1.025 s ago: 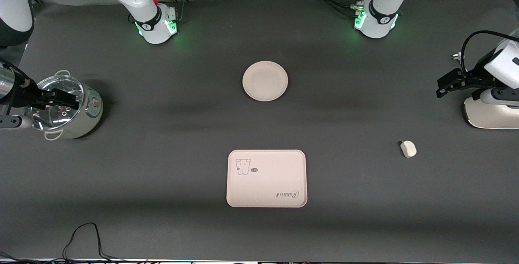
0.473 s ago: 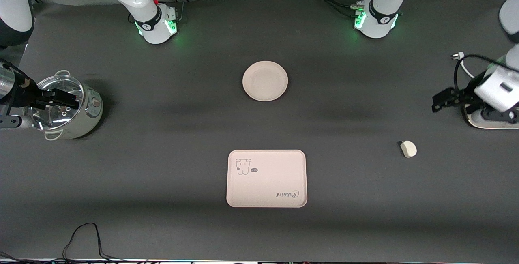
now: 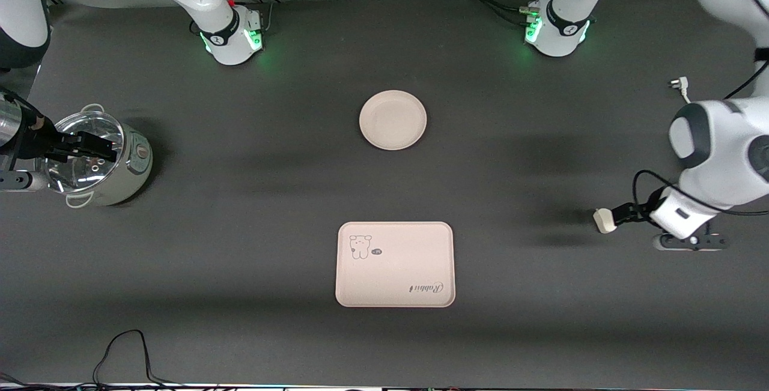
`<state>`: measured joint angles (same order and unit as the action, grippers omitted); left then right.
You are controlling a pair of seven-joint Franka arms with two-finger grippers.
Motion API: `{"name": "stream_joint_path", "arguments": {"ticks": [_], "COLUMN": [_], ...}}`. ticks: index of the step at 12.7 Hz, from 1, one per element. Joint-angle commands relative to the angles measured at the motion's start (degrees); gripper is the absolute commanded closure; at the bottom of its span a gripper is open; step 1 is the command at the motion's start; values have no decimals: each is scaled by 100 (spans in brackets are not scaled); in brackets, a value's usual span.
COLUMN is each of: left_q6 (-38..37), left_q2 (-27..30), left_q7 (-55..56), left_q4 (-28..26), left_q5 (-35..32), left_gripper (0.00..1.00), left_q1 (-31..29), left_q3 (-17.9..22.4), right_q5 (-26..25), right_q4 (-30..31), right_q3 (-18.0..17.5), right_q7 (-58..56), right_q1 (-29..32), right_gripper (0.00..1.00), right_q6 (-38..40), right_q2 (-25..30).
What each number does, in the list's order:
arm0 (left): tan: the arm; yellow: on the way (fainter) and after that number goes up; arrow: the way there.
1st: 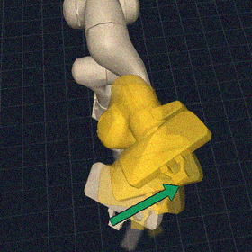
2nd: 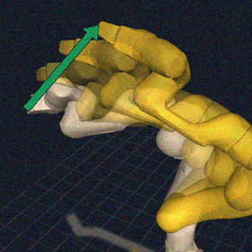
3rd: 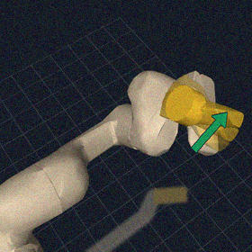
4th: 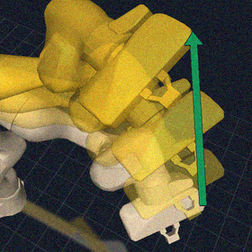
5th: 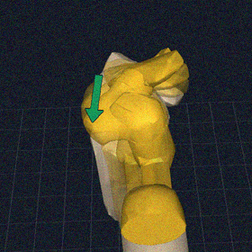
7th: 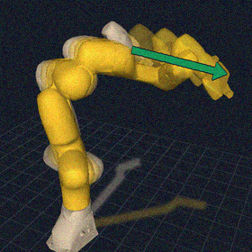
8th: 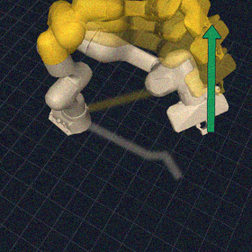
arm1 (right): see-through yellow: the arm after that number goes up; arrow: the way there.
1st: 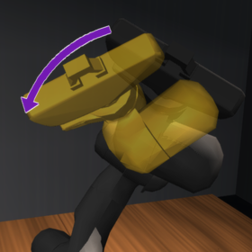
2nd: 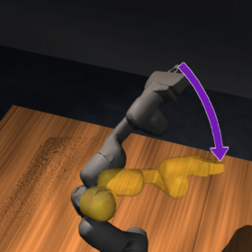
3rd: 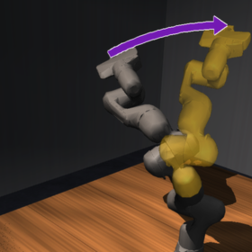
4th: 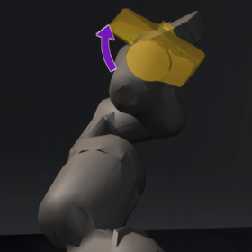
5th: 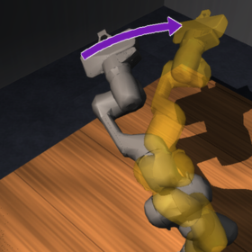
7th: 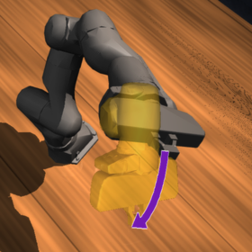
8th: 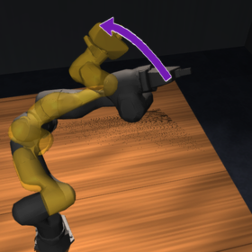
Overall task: Place bun in plate and plate on tray
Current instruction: 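Reach the left gripper down to the white bun and grasp it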
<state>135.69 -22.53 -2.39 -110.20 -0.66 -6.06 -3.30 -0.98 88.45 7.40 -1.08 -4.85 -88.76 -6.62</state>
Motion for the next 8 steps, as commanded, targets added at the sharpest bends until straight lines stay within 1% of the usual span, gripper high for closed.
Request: {"name": "stream_joint_path", "arguments": {"ticks": [1,3,5,6,7,8], "left_q6": [886,959,959,968,968,951], "left_q2": [-276,-532,-620,-664,-673,-673], "left_q7": [186,186,195,195,195,195], "left_q4": [-519,-547,-573,-573,-573,-573], "left_q5": [-92,-92,-92,-92,-92,-92], "left_gripper": [0,0,1,3,19,49], "left_q1": [-9,-9,-9,-9,-9,-9], "left_q3": [40,93,93,93,93,93], "right_q5": [-69,-69,-69,-61,-43,-34], "right_q4": [102,102,102,102,102,102], "right_q3": [33,33,59,68,68,77], "right_q7": [-24,-24,-32,-32,-41,-50], "right_q1": [-33,-33,-33,-33,-33,-33], "right_gripper": [0,0,0,0,0,0], "right_q6": [-45,-28,-28,-19,-19,-19], "right_q2": [161,170,170,170,179,179]}}
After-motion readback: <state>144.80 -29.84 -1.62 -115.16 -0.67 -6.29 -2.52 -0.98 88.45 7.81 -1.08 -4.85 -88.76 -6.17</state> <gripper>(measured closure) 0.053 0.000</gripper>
